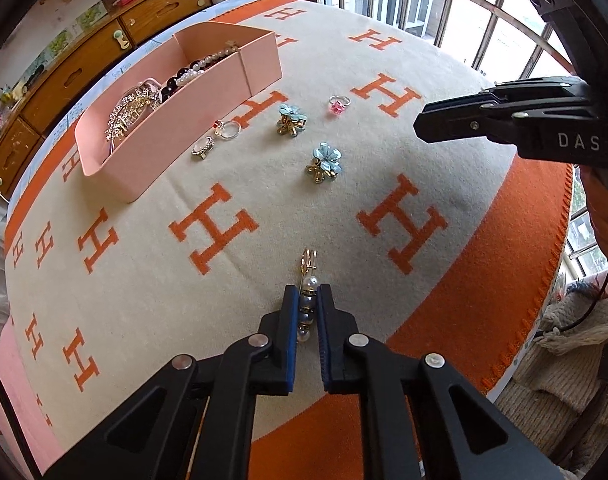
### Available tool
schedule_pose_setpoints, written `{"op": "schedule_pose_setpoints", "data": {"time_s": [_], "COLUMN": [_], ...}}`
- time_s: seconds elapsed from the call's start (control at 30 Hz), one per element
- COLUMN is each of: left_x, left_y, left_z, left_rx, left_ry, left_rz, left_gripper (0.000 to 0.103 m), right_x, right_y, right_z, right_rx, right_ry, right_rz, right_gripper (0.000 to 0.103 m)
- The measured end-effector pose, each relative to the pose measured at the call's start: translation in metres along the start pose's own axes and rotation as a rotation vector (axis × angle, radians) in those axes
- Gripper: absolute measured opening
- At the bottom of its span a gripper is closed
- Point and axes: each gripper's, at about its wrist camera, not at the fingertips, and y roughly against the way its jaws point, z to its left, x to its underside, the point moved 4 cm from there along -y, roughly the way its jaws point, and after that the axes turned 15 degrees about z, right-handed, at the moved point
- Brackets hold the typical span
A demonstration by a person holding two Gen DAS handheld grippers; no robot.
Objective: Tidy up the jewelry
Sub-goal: 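Grasp the gold pearl brooch pin with the left tool while the right tool moves toward the round gold pendant, then carry the pearl pin into the pink box with the left tool while the right tool drops the pendant in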
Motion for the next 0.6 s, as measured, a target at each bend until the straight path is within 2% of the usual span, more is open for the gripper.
{"op": "schedule_pose_setpoints", "data": {"time_s": [0.17, 0.37, 0.43, 0.47, 0.6], "left_x": [0.002, 0.016, 0.024, 0.027, 0.041], "left_y": [0.002, 0.016, 0.019, 0.019, 0.018], "left_z": [0.024, 0.061, 0.072, 0.078, 0.096], "left_rx": [0.048, 0.113, 0.128, 0.145, 0.189], "left_ry": [0.132, 0.318, 0.371, 0.391, 0.457], "left_rz": [-0.014, -0.075, -0.091, -0.098, -0.129], "left_gripper": [0.005, 0.005, 0.005, 0.005, 0.005], "right_x": [-0.006, -0.031, -0.041, -0.047, -0.068], "right_y": [0.003, -0.003, -0.011, -0.015, -0.035], "right_z": [0.019, 0.048, 0.056, 0.060, 0.072], "right_rx": [-0.009, -0.016, -0.020, -0.027, -0.026], "right_ry": [0.047, 0.108, 0.117, 0.119, 0.127], "right_rz": [-0.014, -0.036, -0.034, -0.035, -0.040], "right_gripper": [0.016, 0.016, 0.023, 0.032, 0.034]}}
